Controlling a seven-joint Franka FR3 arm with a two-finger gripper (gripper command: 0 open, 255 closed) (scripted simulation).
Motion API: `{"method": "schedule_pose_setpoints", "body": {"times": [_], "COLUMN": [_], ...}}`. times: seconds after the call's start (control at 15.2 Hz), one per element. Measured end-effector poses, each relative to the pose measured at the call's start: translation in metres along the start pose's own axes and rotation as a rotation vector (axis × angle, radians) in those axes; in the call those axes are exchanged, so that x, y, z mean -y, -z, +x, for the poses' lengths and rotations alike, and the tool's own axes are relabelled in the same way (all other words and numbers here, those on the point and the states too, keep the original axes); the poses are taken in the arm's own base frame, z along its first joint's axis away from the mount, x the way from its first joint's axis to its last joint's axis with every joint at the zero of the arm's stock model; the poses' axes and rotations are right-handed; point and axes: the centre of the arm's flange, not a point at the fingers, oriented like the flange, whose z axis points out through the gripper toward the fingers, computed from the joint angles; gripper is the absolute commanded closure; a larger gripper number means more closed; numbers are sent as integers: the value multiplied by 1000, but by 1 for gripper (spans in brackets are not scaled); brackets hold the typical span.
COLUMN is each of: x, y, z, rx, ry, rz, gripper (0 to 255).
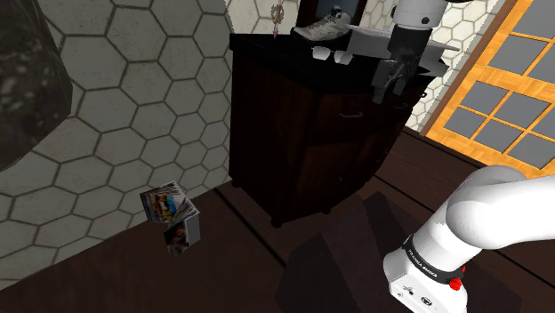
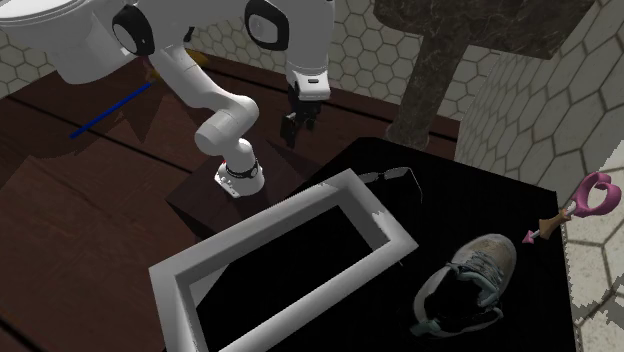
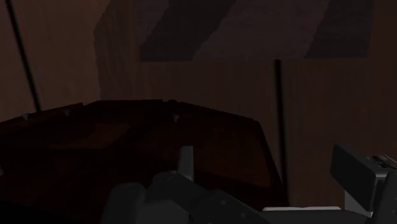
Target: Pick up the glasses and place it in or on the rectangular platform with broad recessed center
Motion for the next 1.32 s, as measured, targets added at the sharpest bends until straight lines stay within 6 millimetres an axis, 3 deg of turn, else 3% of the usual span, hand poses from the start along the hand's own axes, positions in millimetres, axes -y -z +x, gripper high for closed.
{"method": "schedule_pose_setpoints", "body": {"times": [0.13,0.4,0.86,1.32], "x": [-5,-26,-62,-69], "y": [1,12,36,61], "z": [6,42,120,203], "rx": [-3,-26,-72,-117], "ry": [16,148,410,674], "rz": [3,22,59,96], "gripper": [0,0,0,0]}}
